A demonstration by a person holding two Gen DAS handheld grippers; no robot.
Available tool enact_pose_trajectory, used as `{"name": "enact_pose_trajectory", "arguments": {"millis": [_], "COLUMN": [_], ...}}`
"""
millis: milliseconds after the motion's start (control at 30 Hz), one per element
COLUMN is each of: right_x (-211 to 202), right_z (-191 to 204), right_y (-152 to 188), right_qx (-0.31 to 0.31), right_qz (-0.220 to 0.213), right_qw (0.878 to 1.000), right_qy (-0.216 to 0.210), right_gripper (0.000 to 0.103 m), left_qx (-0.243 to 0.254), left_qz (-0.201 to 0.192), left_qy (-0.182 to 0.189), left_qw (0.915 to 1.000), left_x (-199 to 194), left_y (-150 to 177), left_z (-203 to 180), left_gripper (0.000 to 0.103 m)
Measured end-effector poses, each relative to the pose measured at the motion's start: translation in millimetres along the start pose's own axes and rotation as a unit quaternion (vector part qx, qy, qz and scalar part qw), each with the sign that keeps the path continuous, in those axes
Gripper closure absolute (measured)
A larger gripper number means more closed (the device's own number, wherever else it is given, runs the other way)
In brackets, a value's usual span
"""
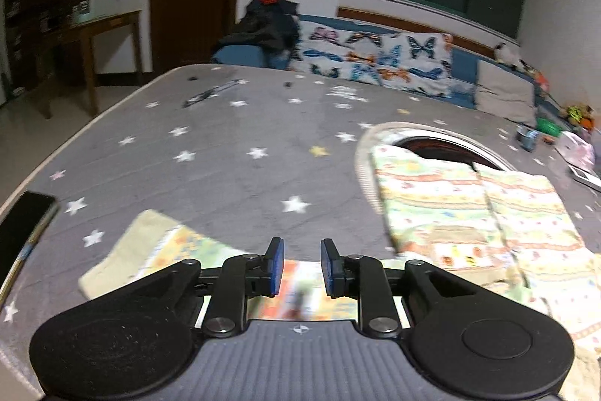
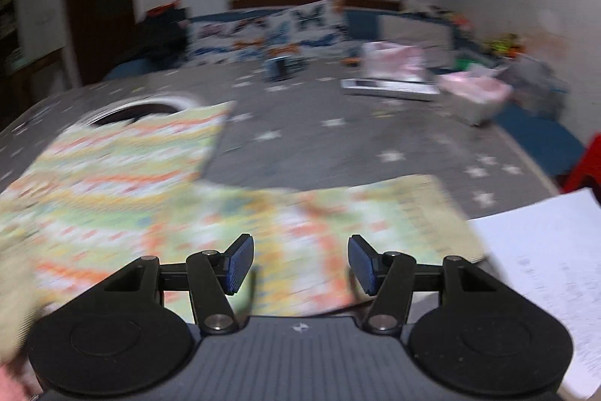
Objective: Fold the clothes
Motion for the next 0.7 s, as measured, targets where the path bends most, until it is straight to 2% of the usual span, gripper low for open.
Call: {"name": "enact_pose_trajectory", "arguments": {"millis": [100,233,367,467,700], "right_x": [14.2,18.3,10.9,4.9,11.2], "right_z": [-37.2,-67.3,-73.8,-80.6,-93.7], "right_y": [-3.9,0.4,0.5,2.2,4.0], "right_qx": [0.036,0.077,0.090,0.094,0.125], "right_qz": [0.002,0.002,-0.012,-0.023,-0.013], "right_qw": [0.999,0.996,0.994,0.992,0.988], "right_qy": [0.041,0.050,0.056,0.084,0.093], "right_gripper": [0.047,0.055,0.055,0.055,0.055], "left_qx": [0.011,0.022,0.027,0.032,0.051], "left_qz": [-0.001,0.000,0.005,0.007,0.009], "left_qy": [0.013,0.022,0.034,0.041,0.069], "left_qw": [0.9999,0.9995,0.9990,0.9986,0.9963], "left_x": [-1.4,-2.0,-1.1,-0.4,1.9], "left_y": [-2.2,-4.7,-5.8,-5.8,-6.6], "left_z": [-14.9,-29.9,-40.4,-48.7,-76.3], "left_gripper": [0.079,0.077,0.076,0.072,0.072]}}
Point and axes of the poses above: each gripper's, at about its wrist camera, not at the fingertips, and x roughly the way its jaws point, z to its left, y to its underside, the point moved 7 cm from there along x, roughly the way its jaws point, and after that the axes turned 6 degrees about x, right-handed, at the moved point
